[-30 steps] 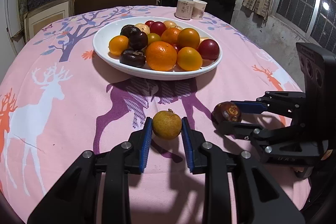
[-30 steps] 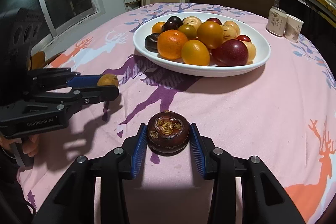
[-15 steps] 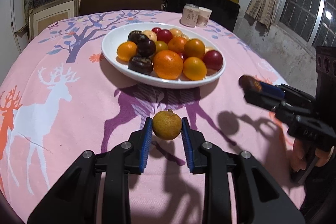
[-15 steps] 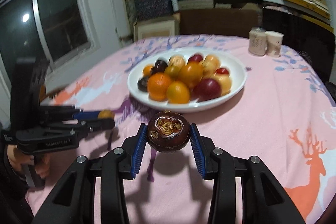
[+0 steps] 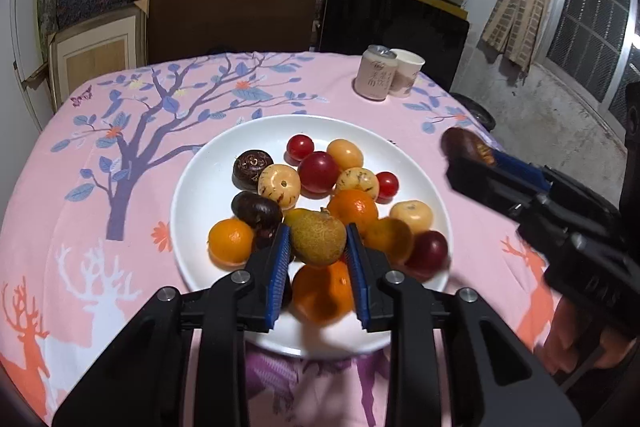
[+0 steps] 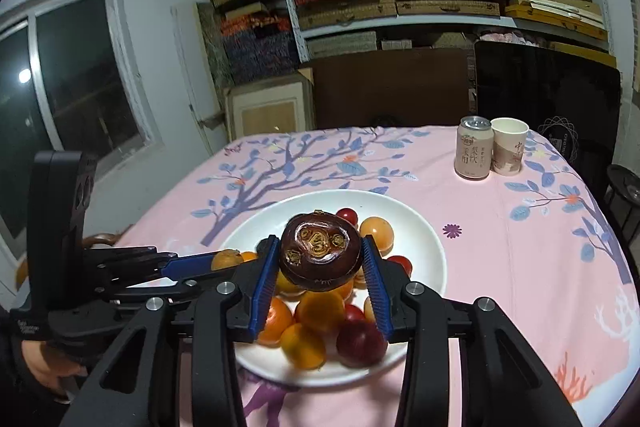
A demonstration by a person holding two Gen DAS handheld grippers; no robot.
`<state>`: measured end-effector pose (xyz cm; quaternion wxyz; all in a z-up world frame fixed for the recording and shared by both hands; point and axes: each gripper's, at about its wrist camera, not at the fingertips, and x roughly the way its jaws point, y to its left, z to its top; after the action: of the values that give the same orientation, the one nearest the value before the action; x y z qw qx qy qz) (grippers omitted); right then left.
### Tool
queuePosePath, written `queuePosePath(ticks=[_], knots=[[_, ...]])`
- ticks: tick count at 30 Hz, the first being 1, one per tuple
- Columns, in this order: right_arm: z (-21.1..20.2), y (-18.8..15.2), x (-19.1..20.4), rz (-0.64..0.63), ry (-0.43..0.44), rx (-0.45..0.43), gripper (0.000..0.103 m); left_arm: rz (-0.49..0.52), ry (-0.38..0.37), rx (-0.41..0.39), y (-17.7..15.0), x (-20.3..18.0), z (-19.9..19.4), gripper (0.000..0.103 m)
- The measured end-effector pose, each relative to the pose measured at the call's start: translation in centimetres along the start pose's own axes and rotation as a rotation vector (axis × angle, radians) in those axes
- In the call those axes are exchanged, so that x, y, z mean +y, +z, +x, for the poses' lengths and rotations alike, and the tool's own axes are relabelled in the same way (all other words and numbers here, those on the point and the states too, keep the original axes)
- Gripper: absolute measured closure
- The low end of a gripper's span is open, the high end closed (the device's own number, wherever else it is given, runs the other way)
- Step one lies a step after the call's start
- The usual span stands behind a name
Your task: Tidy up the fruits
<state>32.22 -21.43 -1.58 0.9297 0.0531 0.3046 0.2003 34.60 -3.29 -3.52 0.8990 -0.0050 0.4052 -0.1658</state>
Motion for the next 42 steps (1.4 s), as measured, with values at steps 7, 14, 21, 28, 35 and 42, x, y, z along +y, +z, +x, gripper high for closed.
queuePosePath(ticks=[7,14,21,28,35,42], knots=[[2.3,-0.6,-0.1,-0.026,-0.032,-0.015,0.041,0.010,0.041,0.010,-0.2,0.3,2.3,0.046],[-2.4,-2.6,-0.9,0.047,0.050,-0.022,0.039,0.048,0.169,-0.074,-3.2,0.7,-2.1,0.009],[-9.0,-9.6,1.1,0.067,0.100,0.020,0.028,0.017,0.225,-0.045,-10.6,1.1,-6.8,0.005],[-15.4,-14.9,4.2,0.056,0.019,-0.048,0.009,-0.023,0.310,-0.120,-15.4,-0.9,-14.1,0.005],[-19.6,-15.8,4.6,0.090,-0.107,-0.084,0.004,-0.026,0.307,-0.194,-18.0,-3.8,-18.7,0.005],[-21.2,-16.3,4.6,0.102,-0.119,-0.093,0.004,-0.019,0.320,-0.218,-19.5,-5.4,-21.0,0.005]])
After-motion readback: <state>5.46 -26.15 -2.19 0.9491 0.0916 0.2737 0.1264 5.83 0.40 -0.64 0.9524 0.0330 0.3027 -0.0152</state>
